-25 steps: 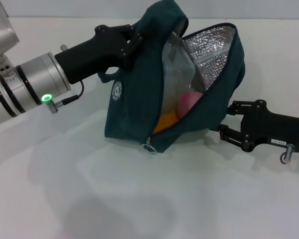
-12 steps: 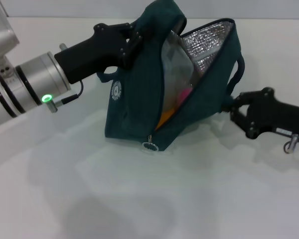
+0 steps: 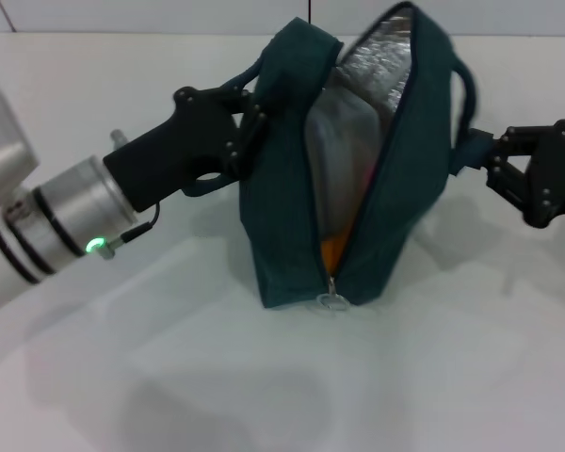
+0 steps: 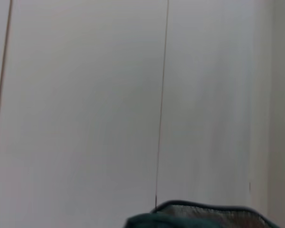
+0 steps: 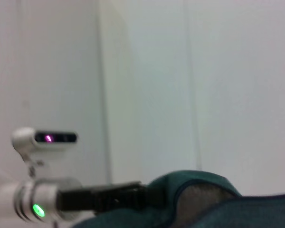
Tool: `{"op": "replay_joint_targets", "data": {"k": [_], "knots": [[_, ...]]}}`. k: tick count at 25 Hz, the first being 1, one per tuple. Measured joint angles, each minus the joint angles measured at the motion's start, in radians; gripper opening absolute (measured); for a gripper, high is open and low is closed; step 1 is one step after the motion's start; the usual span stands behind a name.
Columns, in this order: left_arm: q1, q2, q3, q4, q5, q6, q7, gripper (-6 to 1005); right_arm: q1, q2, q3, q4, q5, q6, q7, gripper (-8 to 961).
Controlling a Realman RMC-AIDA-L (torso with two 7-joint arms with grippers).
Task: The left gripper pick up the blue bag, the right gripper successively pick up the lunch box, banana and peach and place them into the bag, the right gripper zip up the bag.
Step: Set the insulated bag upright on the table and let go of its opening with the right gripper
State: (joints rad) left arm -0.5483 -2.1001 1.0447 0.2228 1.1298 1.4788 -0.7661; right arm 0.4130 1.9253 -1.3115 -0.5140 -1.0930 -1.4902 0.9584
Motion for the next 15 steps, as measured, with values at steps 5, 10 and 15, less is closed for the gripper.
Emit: {"op": "replay_joint_targets", "data": {"k": [5, 10, 15], "knots": [[0.014, -0.008, 0.0, -0.11, -0.148, 0.053, 0.071, 68, 0.052, -0.056, 0.004, -0.057, -0.096, -0.053, 0.195, 78], [0.003, -0.008, 0.004, -0.165, -0.144, 0.094, 0.093, 81, 0.086, -0.048, 0.046, -0.098, -0.244, -0.037, 0.272, 77], [-0.018, -0.008, 0.023, -0.212, -0.131, 0.114, 0.115, 126, 0.1, -0.022, 0.114, -0.117, -0.325, -0.036, 0.275, 76]]}}
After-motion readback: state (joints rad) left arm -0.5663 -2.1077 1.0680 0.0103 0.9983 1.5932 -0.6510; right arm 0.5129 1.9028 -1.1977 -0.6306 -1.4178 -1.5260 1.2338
